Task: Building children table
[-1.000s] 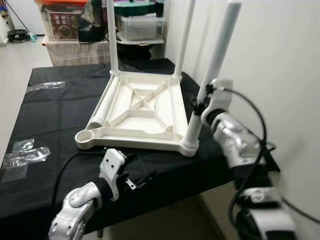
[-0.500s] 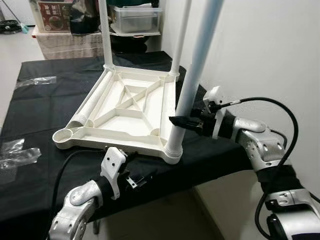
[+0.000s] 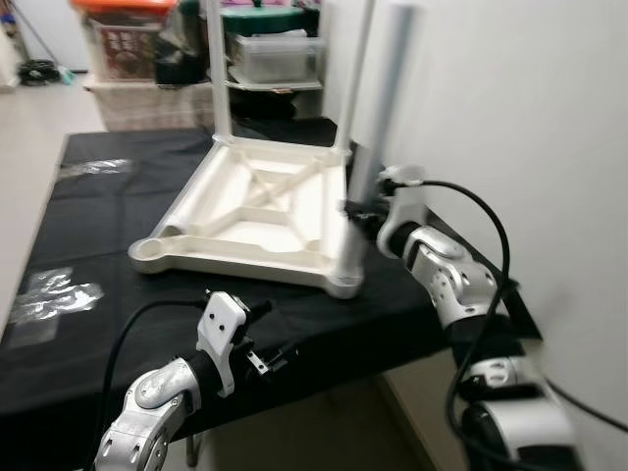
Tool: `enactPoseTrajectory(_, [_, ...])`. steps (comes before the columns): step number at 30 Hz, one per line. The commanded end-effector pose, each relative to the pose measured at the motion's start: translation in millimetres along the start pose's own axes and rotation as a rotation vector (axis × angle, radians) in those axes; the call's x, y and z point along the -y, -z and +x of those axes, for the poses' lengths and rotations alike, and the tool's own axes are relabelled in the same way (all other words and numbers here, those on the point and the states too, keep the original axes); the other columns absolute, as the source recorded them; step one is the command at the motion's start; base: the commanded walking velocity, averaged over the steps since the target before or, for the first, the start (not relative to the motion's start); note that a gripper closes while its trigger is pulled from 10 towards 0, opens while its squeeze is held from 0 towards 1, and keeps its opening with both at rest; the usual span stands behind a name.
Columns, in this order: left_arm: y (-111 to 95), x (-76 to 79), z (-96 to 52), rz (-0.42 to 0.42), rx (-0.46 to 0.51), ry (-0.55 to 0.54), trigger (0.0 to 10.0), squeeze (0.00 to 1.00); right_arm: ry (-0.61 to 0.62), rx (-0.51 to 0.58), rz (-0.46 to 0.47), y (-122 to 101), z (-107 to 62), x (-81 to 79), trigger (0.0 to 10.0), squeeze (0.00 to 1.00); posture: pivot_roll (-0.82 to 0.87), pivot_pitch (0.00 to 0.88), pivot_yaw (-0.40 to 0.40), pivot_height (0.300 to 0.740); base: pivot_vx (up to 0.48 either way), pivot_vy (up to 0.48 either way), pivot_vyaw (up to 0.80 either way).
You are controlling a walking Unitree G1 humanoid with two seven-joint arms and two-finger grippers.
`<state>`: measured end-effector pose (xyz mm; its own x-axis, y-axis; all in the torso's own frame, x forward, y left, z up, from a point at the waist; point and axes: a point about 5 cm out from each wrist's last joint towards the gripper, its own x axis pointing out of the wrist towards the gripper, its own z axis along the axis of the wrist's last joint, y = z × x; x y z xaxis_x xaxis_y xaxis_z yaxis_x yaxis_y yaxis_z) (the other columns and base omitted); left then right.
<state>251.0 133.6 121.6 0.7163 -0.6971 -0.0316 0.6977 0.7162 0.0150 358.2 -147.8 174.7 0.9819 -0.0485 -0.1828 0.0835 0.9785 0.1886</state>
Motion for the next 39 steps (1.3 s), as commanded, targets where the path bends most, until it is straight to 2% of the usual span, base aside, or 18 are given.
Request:
enactPoseTrajectory(1, [-2.2,2.2,1.7,-0.004,0.004,0.014,10.0,0.0,0.084,-0.254,0.043,51.7,-12.4,12.6,0.0,0.0,0.05,0.0,-0.105,0.74,0.0,0.0,0.0])
enactPoseTrajectory(2, [-1.5,2.6,1.8,-0.006,0.002,0.018,10.0,0.0,0.018,-0.227,0.033,50.5,-16.5,0.6,10.0,0.0,0.05,0.0,-0.102,0.74,0.0,0.0,0.0])
enactPoseTrajectory(7, [-0.7,3.4,3.2,-0.007,0.0,0.03,10.0,0.0,-0.095,-0.091,0.001,31.2,-17.9,-15.0,10.0,0.0,0.04,0.0,-0.1,0.74,0.0,0.0,0.0])
enactPoseTrajectory(8, [-1.2,3.2,4.3,-0.007,0.003,0.032,10.0,0.0,-0.172,-0.025,0.015,15.1,-14.7,-20.1,10.0,1.0,0.04,0.0,-0.101,0.74,0.0,0.0,0.0])
enactPoseTrajectory(10, [-1.9,2.9,5.5,-0.007,0.007,0.033,10.0,0.0,-0.253,0.031,0.012,-4.8,-9.5,-22.9,10.0,0.97,0.04,0.0,-0.102,0.74,0.0,0.0,0.0])
enactPoseTrajectory(11, [-2.3,2.7,6.3,-0.007,0.01,0.034,10.0,0.0,-0.416,0.084,0.023,-27.9,-7.7,-28.7,10.0,0.0,0.04,0.0,-0.103,0.74,0.0,0.0,0.0])
enactPoseTrajectory(14, [-2.6,2.7,6.9,-0.008,0.013,0.034,10.0,0.0,-0.585,0.137,0.039,-53.3,-16.9,-37.1,10.0,0.0,0.04,0.0,-0.103,0.74,0.0,0.0,0.0])
enactPoseTrajectory(17, [-3.2,3.1,6.3,-0.005,0.015,0.032,10.0,0.0,-0.951,0.22,-0.106,-79.7,-38.8,-30.1,10.0,0.0,0.05,0.0,-0.114,0.74,0.0,0.0,0.0])
enactPoseTrajectory(22, [-3.1,3.2,4.2,-0.006,0.017,0.024,10.0,0.0,-1.042,0.218,-0.294,-71.0,-41.0,-31.5,10.0,0.0,0.05,0.0,-0.122,0.74,0.0,0.0,0.0])
enactPoseTrajectory(23, [-2.9,3.5,3.7,-0.006,0.015,0.023,10.0,0.0,-1.076,0.199,-0.293,-65.5,-41.3,-32.9,7.2,0.0,0.06,0.0,-0.126,0.74,0.0,0.0,0.0])
enactPoseTrajectory(24, [-2.8,3.7,3.4,-0.006,0.014,0.023,10.0,0.0,-1.1,0.185,-0.286,-62.0,-41.7,-33.8,7.2,0.0,0.06,0.0,-0.126,0.74,0.0,0.0,0.0])
enactPoseTrajectory(25, [-2.7,3.8,3.0,-0.006,0.013,0.023,10.0,0.0,-1.135,0.16,-0.29,-56.9,-42.0,-34.2,3.9,0.0,0.06,0.0,-0.126,0.74,0.0,0.0,0.0])
enactPoseTrajectory(27, [-2.7,3.8,3.0,-0.006,0.013,0.023,10.0,0.0,-1.135,0.16,-0.29,-56.9,-42.0,-34.2,3.9,0.0,0.06,0.0,-0.126,0.74,0.0,0.0,0.0])
enactPoseTrajectory(28, [-3.1,2.6,1.3,-0.004,0.01,0.021,10.0,0.0,-1.19,0.093,-0.311,-45.2,-43.5,-32.1,0.0,0.0,0.07,0.0,-0.123,0.74,0.0,0.0,0.0])
enactPoseTrajectory(32, [-3.3,1.9,0.4,-0.002,0.008,0.021,10.0,0.0,-1.104,0.014,-0.34,-35.2,-33.5,-28.7,0.0,0.0,0.07,0.0,-0.121,0.74,0.0,0.0,0.0])
enactPoseTrajectory(36, [-3.5,3.1,1.9,-0.003,0.008,0.028,10.0,0.0,-0.2,-0.103,-0.223,-13.6,19.7,12.0,0.0,0.0,0.06,0.0,-0.118,0.74,0.0,0.0,0.0])
enactPoseTrajectory(37, [-3.5,3.1,1.9,-0.003,0.008,0.028,10.0,0.0,-0.2,-0.103,-0.223,-13.6,19.7,12.0,0.0,0.0,0.06,0.0,-0.118,0.74,0.0,0.0,0.0])
enactPoseTrajectory(39, [-3.6,3.7,2.5,-0.005,0.009,0.03,10.0,0.0,0.062,-0.085,-0.156,-5.6,15.8,27.1,0.0,0.0,0.06,0.0,-0.115,0.74,0.0,0.0,0.0])
